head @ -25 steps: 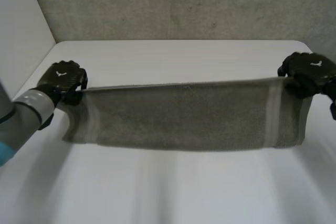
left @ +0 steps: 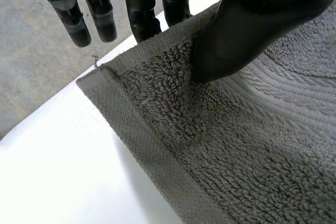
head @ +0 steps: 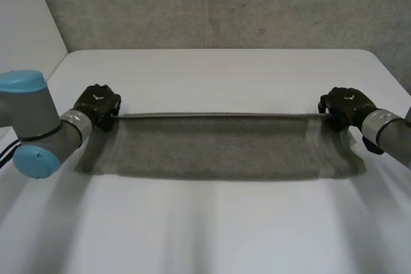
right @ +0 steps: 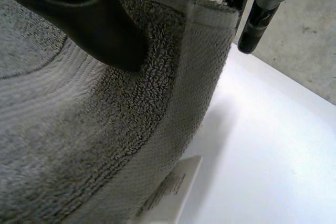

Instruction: Fold the towel.

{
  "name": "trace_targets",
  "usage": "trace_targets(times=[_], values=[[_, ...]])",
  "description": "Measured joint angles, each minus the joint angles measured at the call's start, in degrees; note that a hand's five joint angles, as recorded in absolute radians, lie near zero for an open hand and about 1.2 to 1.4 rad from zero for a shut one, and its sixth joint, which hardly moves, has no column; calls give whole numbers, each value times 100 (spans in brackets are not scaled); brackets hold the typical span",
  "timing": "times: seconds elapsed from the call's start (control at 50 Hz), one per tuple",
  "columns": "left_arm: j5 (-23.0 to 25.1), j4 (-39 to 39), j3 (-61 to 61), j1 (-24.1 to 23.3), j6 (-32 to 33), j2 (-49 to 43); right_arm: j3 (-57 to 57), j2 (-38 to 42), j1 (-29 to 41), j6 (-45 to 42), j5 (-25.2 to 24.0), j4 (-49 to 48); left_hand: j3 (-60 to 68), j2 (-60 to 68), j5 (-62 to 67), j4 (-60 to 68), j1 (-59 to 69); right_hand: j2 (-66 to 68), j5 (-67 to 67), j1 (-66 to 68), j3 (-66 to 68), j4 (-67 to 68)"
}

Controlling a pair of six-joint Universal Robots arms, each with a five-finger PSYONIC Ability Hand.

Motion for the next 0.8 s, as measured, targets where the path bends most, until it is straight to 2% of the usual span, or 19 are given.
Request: trace_targets(times=[0.14, 0.2, 0.22, 0.24, 0.26, 0.32, 0.36, 0.4, 0.44, 0.62, 0.8], values=[[19, 25, 118, -32, 139, -149, -77, 111, 9, -5, 190, -32, 0, 0, 0, 0, 0, 0, 0, 0, 0, 0], [29, 47, 118, -37, 166, -149, -49, 61, 13, -5, 223, -35, 0, -234, -206, 0, -177, -1425, -1422, -1361, 0, 0], [27, 54, 108, -43, 170, -138, -24, 20, 20, -4, 230, -34, 0, -1080, -936, 0, -860, -1962, -1979, -1911, 0, 0], [22, 60, 87, -51, 172, -113, 4, -33, 26, -2, 234, -35, 0, -2292, -2261, 0, -2043, -2655, -2665, -2647, 0, 0], [19, 62, 79, -56, 173, -102, 25, -69, 29, -1, 236, -33, 0, -2662, -2637, 0, -2413, -2906, -3009, -2972, 0, 0], [-24, 76, -24, -99, 160, 26, 151, -279, 40, 4, 236, -30, 0, -5752, -5759, 0, -5333, -4539, -4856, -4567, 0, 0], [-63, 95, -125, -119, 150, 129, 263, -456, 42, 8, 232, -31, 0, -6196, -6289, 0, -5736, -5273, -5791, -5276, 0, 0], [-99, 128, -258, -133, 142, 252, 414, -666, 41, 12, 221, -29, 0, -6250, -6344, 0, -5794, -5943, -6338, -5861, 0, 0], [-137, 191, -468, -138, 134, 444, 641, -962, 38, 10, 210, -28, 0, -6250, -6344, 0, -5794, -6205, -6343, -6068, 0, 0], [-154, 379, -1658, -89, 104, 1640, 2021, -2210, -3, -111, 157, -35, 0, -6253, -6344, 0, -5795, -6209, -6343, -6081, 0, 0], [-111, 558, -2980, -83, 14, 2796, 3325, -2724, -175, -823, 113, -319, 0, -6259, -6345, 0, -5795, -6206, -6326, -6069, 0, 0]])
